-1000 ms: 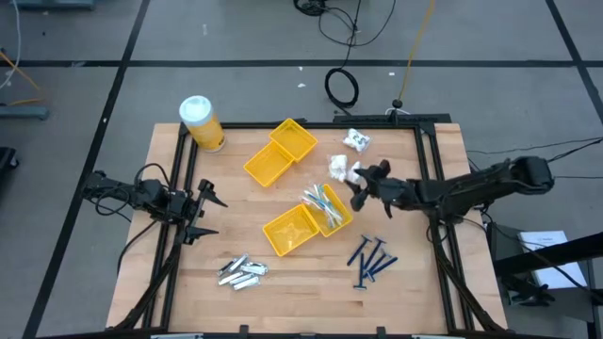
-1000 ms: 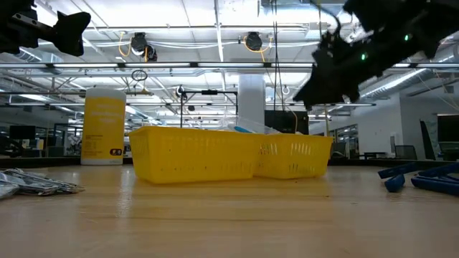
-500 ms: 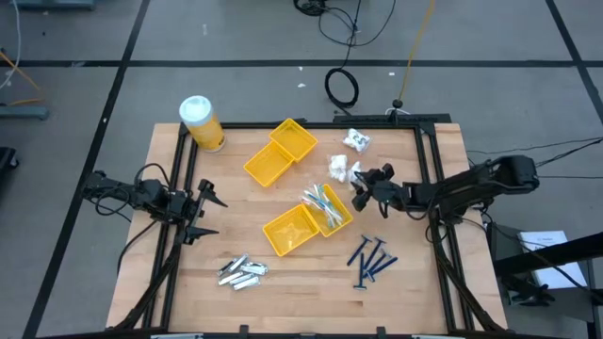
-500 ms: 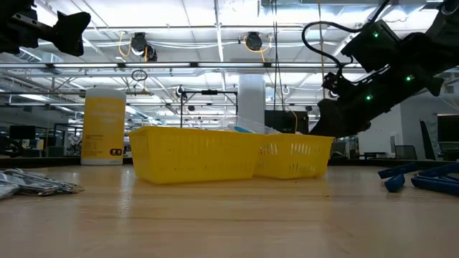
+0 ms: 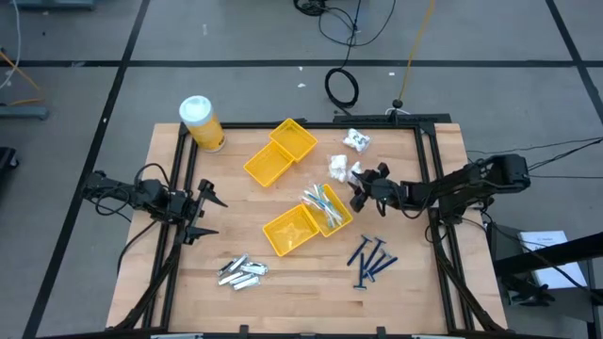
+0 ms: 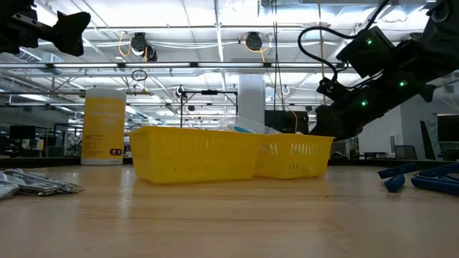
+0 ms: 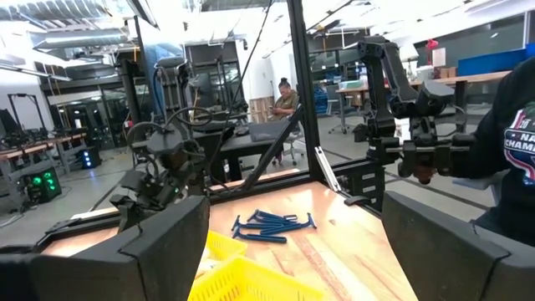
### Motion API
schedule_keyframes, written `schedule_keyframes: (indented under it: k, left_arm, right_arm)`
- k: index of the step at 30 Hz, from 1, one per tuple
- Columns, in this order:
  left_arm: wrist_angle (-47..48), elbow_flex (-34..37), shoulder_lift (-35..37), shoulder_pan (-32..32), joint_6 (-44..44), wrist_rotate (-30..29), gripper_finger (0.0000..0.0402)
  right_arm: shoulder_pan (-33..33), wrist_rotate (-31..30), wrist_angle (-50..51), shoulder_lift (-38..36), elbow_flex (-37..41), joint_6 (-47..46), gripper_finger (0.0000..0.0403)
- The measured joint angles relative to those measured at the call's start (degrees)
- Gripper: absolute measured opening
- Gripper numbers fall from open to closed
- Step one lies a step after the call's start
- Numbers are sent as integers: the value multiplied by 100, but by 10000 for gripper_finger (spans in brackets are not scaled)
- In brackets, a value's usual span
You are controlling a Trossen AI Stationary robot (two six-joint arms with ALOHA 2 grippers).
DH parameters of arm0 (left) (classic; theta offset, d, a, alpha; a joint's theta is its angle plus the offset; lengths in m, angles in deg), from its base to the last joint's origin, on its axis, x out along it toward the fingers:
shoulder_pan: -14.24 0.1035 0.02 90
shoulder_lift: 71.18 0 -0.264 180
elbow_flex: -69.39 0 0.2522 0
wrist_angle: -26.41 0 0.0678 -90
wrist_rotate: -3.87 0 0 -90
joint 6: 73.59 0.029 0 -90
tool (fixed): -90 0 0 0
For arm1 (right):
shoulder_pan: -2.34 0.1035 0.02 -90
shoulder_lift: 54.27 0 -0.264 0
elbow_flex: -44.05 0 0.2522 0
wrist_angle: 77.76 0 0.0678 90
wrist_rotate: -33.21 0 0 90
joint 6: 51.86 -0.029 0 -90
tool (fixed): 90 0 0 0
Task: Pick & Place Travel size toiletries
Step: Put the cotton pack into the top right yellow basket
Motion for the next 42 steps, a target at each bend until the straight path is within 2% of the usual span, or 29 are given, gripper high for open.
schedule_keyframes:
  k: [10, 17, 20, 27, 36, 39, 42]
  left_arm:
    - [0, 0, 0, 0, 0, -2, 349]
    - [0, 0, 2, -1, 0, -2, 349]
    - [-2, 0, 2, 0, 0, -2, 349]
    - [0, 0, 0, 0, 0, 0, 349]
    - [-2, 0, 0, 0, 0, 0, 349]
    - [-9, 0, 2, 0, 0, -2, 349]
    - [-11, 0, 1, -1, -2, -1, 349]
  right_arm:
    - [13, 32, -389, -39, -1, 231, 16]
    - [15, 201, -984, -675, -9, 895, 4]
    - [13, 593, -1481, -1125, -9, 1145, 2]
    - [13, 2020, -2381, -1846, -13, 1468, 1]
    - [4, 3141, -2290, -1890, -13, 1443, 1]
    - [4, 3748, -2198, -1853, -13, 1368, 0]
    - [4, 4732, -1964, -1837, -11, 1195, 0]
